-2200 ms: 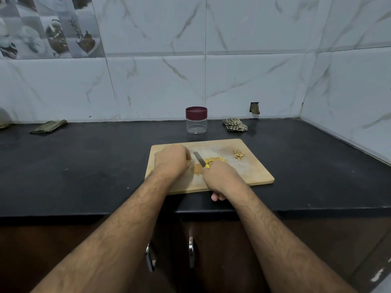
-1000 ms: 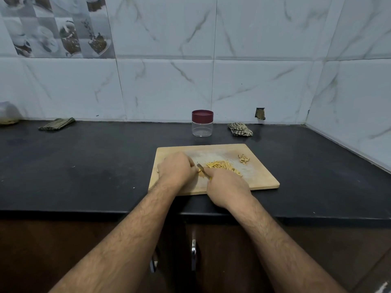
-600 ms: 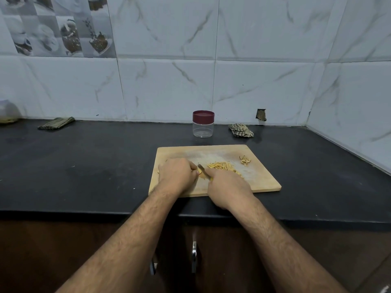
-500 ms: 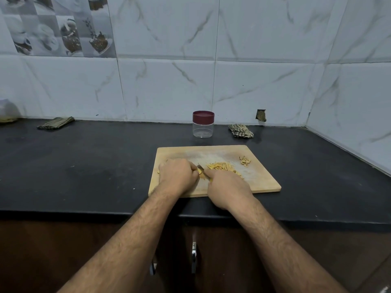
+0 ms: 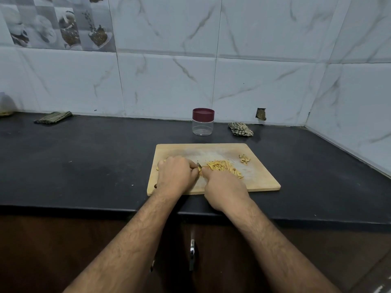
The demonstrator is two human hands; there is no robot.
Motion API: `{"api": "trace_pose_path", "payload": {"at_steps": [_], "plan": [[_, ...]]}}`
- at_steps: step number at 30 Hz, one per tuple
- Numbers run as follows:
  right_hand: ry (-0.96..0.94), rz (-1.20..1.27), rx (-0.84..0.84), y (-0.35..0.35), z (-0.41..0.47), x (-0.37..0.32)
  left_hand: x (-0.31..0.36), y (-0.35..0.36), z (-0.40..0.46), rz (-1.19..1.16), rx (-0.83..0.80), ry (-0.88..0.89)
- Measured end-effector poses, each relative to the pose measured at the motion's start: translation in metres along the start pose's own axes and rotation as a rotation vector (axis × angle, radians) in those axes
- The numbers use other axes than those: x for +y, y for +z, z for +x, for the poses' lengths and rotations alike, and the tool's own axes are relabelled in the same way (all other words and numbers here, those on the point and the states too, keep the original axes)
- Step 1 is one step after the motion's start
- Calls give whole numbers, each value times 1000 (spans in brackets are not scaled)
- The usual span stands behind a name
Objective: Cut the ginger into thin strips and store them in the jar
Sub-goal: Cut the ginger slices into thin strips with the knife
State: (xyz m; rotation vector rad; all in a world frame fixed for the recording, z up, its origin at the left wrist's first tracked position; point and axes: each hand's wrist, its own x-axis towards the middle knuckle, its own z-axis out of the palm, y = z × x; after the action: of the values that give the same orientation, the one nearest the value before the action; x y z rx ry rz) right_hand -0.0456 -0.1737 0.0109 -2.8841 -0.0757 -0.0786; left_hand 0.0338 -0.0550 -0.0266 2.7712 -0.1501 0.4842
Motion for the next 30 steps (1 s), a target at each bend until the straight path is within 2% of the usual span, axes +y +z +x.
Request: {"api": "trace_pose_path", "payload": {"at_steps": [11, 30], "plan": [[31, -13, -22, 0, -24, 9, 4, -8, -9, 76, -35, 53], [38, 24, 4, 1, 0, 1, 0, -10, -11, 58, -67, 71]]}}
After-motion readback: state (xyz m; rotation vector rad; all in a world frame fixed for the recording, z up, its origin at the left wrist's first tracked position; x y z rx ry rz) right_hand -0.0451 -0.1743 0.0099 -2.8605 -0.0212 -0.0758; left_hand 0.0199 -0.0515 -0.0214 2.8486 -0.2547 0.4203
